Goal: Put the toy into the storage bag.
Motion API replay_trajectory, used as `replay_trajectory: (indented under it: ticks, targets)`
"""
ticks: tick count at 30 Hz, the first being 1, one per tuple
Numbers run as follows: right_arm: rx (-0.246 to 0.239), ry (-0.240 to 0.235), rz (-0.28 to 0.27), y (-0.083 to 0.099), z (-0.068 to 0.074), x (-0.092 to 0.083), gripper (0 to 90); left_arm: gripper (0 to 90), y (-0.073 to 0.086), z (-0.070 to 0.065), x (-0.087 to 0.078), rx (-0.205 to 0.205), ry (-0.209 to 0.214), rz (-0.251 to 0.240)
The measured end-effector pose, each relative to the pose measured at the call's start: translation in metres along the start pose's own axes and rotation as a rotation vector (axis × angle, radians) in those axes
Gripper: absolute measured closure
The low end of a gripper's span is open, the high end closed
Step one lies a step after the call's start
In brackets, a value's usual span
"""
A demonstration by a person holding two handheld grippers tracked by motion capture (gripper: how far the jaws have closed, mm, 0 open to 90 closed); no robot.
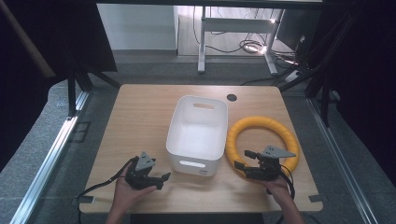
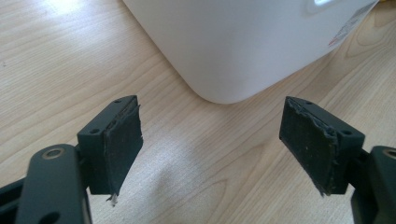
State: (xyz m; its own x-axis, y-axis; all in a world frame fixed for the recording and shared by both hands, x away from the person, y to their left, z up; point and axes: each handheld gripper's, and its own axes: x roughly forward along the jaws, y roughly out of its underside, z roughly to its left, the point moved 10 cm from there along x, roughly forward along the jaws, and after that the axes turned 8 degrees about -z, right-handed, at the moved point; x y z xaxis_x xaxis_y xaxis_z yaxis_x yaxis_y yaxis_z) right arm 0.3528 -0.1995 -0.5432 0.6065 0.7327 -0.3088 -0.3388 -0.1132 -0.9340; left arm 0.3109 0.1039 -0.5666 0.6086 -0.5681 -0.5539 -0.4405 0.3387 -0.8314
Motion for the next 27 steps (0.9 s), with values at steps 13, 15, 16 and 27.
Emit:
replay_trajectory:
  ticks: [13,15,16,27]
  targets:
    - [0.003,0.012,0.023,0.0050,-0.0001,-0.0011,27.3,21.4,-0.0014,0.0015,-0.0003,-0.001,0.000,-0.002]
    - [0.006,0.007,0.024,0.0059,0.0005,-0.0003,27.1,21.4,-0.0009,0.0015,0.0006,0.001,0.000,0.000]
    - [0.005,0.007,0.027,0.0064,0.0004,0.0000,27.0,21.4,-0.0009,0.0013,0.0007,0.000,0.000,0.000]
    - [0.002,0.005,0.036,0.0090,0.0024,0.0026,27.2,21.4,-0.0011,0.0011,0.0000,-0.003,0.002,0.000]
